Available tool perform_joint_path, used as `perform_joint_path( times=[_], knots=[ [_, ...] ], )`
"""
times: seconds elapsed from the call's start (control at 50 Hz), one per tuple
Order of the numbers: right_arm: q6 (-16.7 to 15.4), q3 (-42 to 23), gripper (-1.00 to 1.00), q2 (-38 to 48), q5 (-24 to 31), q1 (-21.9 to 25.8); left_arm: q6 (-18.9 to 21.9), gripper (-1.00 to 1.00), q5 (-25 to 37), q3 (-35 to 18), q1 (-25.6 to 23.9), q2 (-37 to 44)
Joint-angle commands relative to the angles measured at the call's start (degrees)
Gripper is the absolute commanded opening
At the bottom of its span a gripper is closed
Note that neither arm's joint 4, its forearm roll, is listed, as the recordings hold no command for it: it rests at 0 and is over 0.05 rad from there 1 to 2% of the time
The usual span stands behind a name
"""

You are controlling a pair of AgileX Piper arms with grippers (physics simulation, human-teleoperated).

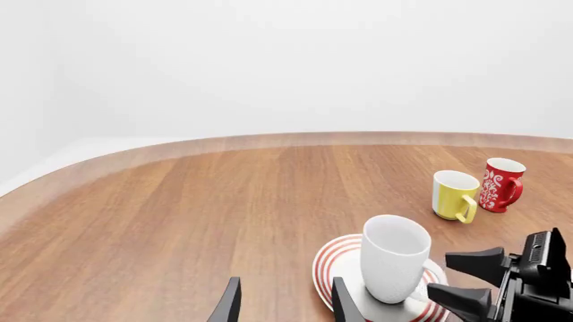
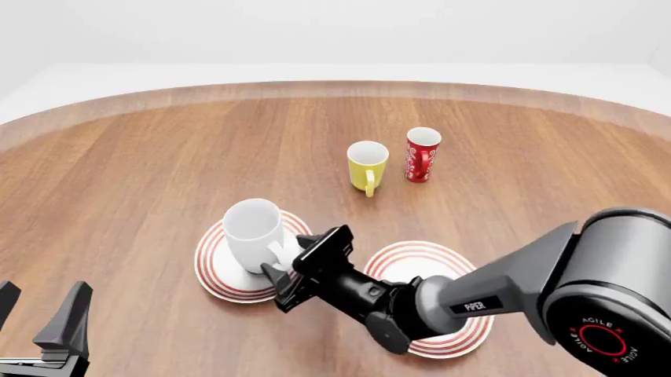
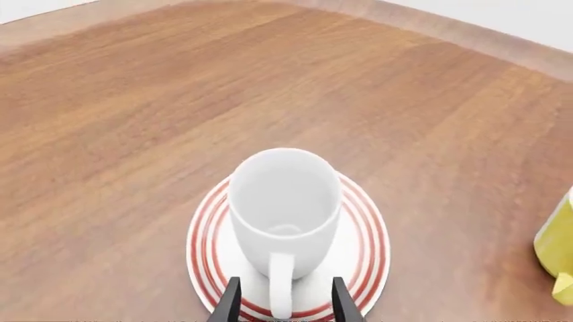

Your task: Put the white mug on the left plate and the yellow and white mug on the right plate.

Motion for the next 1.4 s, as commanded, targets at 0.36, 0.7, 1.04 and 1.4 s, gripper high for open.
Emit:
perform_joint_path(
  times=[0.36,0.7,1.04,1.4],
  knots=[
    [0.7,5.6,1.0,-5.5,-4.2,-3.7,0.0,1.0,0.0,0.0,0.0,0.0],
    [1.5,7.0,1.0,-8.4,-6.0,-7.4,0.0,1.0,0.0,0.0,0.0,0.0],
    [-0.5,7.1,1.0,-12.0,-6.0,-13.3,0.0,1.0,0.0,0.0,0.0,0.0],
    [-3.0,4.1,1.0,-15.3,-1.3,-17.9,0.0,1.0,0.0,0.0,0.0,0.0]
  ],
)
